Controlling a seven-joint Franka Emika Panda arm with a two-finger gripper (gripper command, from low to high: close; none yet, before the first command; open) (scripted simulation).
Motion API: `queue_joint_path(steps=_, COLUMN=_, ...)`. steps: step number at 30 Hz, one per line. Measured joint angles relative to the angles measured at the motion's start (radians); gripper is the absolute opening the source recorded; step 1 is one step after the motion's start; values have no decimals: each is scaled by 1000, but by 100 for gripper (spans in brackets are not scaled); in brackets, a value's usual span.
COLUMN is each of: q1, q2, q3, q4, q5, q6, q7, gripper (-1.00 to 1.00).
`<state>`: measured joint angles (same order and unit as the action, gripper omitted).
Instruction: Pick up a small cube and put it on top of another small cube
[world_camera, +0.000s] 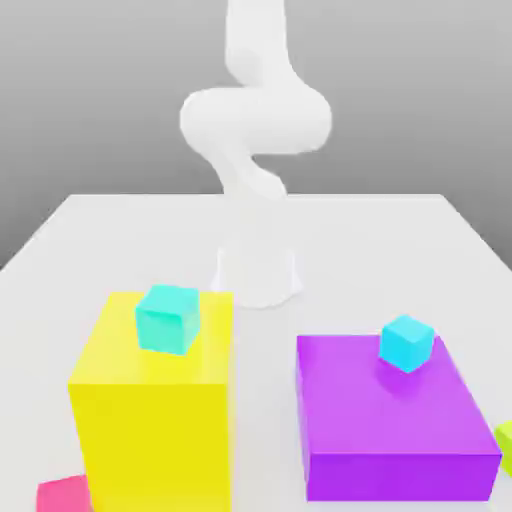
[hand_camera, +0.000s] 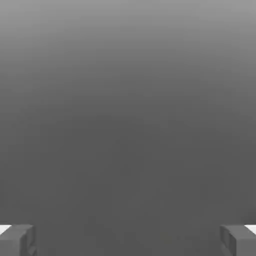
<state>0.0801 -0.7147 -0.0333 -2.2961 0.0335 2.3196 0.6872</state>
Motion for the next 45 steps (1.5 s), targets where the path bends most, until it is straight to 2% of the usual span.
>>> queue_joint_path(steps=10, q1=280, q2=348, q3=-91, q4=17, q5=149, q6=76, q7=-465, gripper=0)
queue_joint_path(steps=16, q1=381, q2=552, q3=-76, q4=26, q5=224, q6=120, q7=-729, gripper=0)
queue_joint_path(steps=20, q1=449, q2=683, q3=-47, q4=31, q5=240, q6=156, q7=-882, gripper=0)
queue_joint_path(steps=26, q1=511, q2=868, q3=-5, q4=34, q5=191, q6=221, q7=-1061, gripper=0)
queue_joint_path(steps=33, q1=593, q2=1062, q3=19, q4=35, q5=10, q6=302, q7=-1182, gripper=0)
queue_joint_path(steps=37, q1=608, q2=1203, q3=18, q4=61, q5=-16, q6=406, q7=-1197, gripper=0)
queue_joint_path(steps=38, q1=606, q2=1232, q3=19, q4=67, q5=-15, q6=427, q7=-1198, gripper=-100)
queue_joint_path(steps=45, q1=607, q2=1233, q3=19, q4=67, q5=-16, q6=427, q7=-1198, gripper=-100)
